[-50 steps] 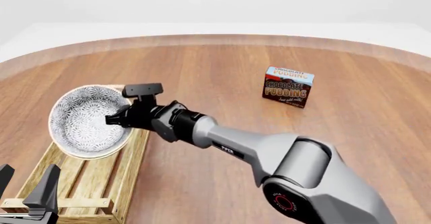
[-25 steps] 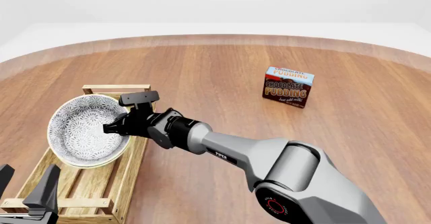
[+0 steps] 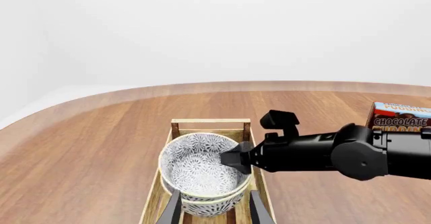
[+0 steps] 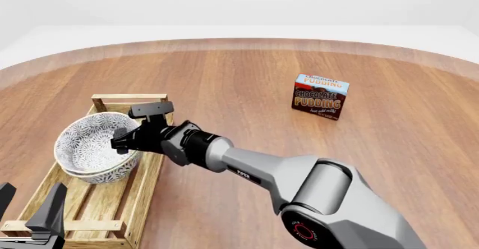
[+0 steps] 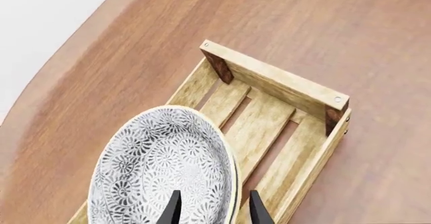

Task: Stack the left bowl on the right bowl and place them in the tray.

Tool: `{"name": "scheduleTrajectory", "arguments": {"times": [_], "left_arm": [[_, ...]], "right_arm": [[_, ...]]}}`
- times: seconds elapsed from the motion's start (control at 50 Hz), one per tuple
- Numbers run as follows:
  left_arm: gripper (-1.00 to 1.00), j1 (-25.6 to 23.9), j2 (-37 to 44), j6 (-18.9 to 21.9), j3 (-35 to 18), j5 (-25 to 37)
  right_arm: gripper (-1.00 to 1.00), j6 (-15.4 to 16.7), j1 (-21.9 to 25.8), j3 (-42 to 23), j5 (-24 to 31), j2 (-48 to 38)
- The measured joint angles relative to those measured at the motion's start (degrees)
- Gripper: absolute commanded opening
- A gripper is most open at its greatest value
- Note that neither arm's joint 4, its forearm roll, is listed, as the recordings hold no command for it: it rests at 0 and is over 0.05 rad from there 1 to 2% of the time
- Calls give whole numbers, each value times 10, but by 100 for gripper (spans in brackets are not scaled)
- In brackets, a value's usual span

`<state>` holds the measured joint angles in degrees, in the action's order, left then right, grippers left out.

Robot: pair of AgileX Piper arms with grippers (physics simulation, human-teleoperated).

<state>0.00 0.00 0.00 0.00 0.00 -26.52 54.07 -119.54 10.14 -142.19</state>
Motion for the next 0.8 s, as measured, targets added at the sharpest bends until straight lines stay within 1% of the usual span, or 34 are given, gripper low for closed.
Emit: {"name": "scheduleTrajectory", "arguments": {"times": [0.46, 0.62, 0.8], "left_arm": [[100, 0, 0, 0, 0, 0], [100, 0, 0, 0, 0, 0], [100, 0, 0, 0, 0, 0]], "right_arm": [[100, -2, -5, 1, 3, 5], [100, 3, -12, 5, 10, 18], [100, 14, -20, 13, 24, 52]]}}
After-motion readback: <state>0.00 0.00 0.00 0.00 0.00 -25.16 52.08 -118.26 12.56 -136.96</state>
